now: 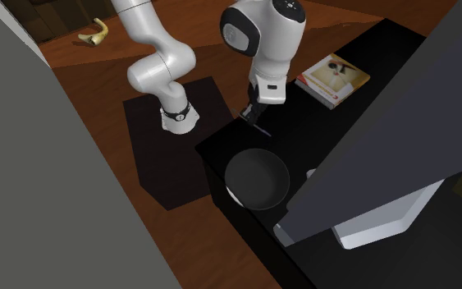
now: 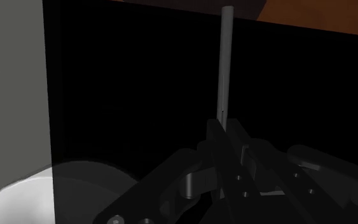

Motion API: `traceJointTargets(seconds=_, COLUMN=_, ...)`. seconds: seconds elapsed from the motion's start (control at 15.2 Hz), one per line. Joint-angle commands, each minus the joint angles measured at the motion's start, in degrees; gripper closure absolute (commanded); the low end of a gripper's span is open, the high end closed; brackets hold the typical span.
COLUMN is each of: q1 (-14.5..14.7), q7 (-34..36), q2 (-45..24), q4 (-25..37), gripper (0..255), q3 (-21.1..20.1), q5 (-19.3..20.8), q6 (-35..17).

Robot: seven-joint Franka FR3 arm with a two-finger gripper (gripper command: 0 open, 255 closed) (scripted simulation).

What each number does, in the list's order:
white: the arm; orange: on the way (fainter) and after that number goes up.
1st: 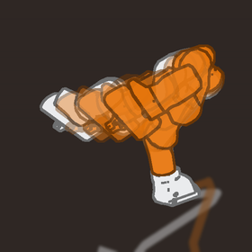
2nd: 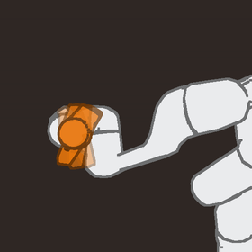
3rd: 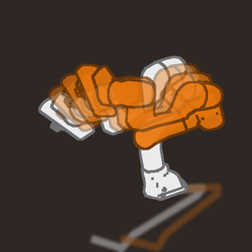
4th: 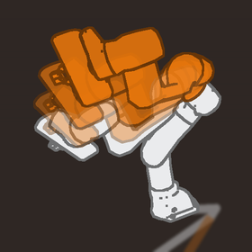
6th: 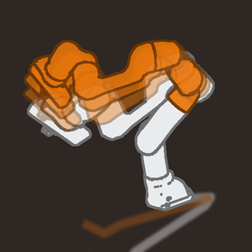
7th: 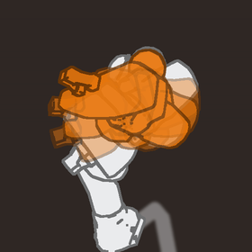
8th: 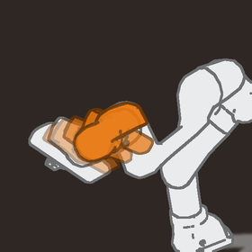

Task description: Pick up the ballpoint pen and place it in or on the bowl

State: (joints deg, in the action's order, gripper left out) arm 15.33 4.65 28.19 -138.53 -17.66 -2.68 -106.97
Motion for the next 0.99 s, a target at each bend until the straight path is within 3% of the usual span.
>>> traceJointTargets(seconds=0.0, q1=0.0, q7=-0.2, q2=0.3, q4=1.5, gripper=255, q3=0.2, q5=0.1, q6=1.8)
traceJointTargets(seconds=0.79, q1=-0.4, q7=-0.9, q2=1.0, q4=10.2, gripper=255, q3=1.1, q5=0.5, q6=11.1)
traceJointTargets(seconds=0.92, q1=-1.6, q7=-2.4, q2=-2.1, q4=12.7, gripper=255, q3=2.2, q5=1.9, q6=10.5)
